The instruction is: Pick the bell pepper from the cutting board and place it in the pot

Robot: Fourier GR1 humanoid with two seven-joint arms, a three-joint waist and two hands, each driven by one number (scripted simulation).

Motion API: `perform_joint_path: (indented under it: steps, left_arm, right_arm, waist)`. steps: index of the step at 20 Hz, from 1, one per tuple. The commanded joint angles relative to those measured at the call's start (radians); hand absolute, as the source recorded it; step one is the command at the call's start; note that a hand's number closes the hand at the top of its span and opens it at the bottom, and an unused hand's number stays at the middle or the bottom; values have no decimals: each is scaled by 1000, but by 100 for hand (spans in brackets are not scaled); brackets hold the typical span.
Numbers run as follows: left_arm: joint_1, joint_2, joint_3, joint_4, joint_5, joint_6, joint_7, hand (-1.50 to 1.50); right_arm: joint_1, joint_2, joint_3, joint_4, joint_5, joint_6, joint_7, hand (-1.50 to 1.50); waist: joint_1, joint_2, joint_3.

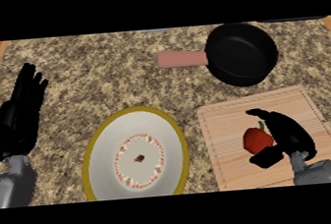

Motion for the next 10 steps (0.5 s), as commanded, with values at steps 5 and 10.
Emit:
perform_joint_path:
  steps: [5, 10]
  left_arm:
    - [3, 9, 58, 1, 12, -67, 15, 0]
    - [22, -33, 44, -40, -48, -45, 23, 0]
  right_arm:
    - [-32, 42, 7, 97, 108, 11, -141, 150]
    - [22, 40, -35, 13, 136, 63, -161, 150]
  waist:
    - [1, 1, 1]
    - [-1, 0, 0]
